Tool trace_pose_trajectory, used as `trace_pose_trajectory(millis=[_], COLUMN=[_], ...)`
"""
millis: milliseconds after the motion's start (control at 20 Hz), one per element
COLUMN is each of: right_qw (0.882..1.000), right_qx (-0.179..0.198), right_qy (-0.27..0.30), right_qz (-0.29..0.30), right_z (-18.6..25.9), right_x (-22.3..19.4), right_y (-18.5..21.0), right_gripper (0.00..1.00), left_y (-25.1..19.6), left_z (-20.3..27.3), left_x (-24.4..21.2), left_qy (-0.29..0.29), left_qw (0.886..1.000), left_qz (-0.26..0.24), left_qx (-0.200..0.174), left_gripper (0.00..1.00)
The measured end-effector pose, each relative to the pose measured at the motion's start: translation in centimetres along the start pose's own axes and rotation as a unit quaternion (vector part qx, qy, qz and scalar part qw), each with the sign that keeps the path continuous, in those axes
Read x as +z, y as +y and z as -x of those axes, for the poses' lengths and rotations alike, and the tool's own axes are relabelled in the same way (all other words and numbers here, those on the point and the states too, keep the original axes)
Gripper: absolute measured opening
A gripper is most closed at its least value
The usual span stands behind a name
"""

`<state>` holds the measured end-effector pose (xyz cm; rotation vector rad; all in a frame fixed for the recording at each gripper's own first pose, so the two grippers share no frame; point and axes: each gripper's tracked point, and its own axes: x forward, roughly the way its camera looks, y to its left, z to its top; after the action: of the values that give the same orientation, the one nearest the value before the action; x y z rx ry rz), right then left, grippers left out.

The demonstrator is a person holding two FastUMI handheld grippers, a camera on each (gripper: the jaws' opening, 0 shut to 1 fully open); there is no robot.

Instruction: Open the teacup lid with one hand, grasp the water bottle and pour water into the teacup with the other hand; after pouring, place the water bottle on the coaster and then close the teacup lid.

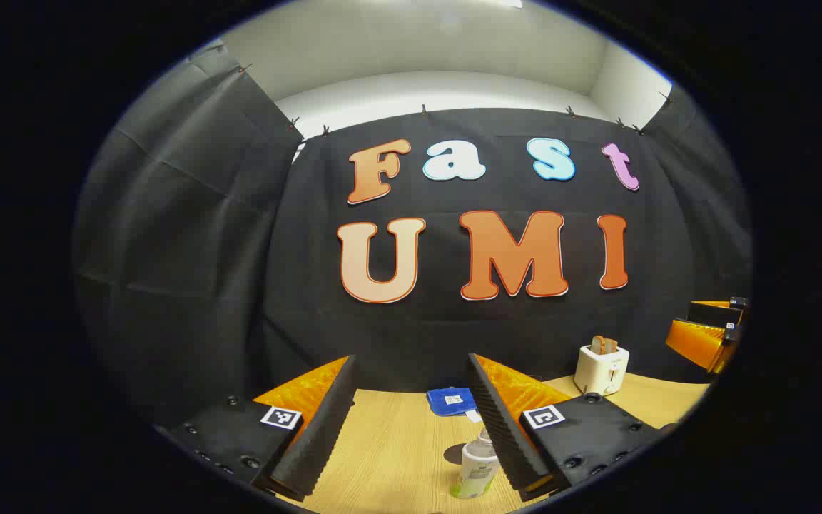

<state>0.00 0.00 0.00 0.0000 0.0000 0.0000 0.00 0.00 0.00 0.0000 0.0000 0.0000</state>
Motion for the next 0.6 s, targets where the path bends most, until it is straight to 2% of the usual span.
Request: trace_pose_trajectory(millis=[600], right_qw=[1.000], right_qx=[0.004], right_qy=[-0.007], right_qz=[-0.023], right_z=[0.4], right_x=[0.9], right_y=[-0.1], right_gripper=[0.96], left_y=[-0.1], left_z=[0.3], left_x=[1.2], left_qy=[-0.010], left_qw=[1.000], left_qz=[-0.001], left_qx=[0.000], left_gripper=[0.97])
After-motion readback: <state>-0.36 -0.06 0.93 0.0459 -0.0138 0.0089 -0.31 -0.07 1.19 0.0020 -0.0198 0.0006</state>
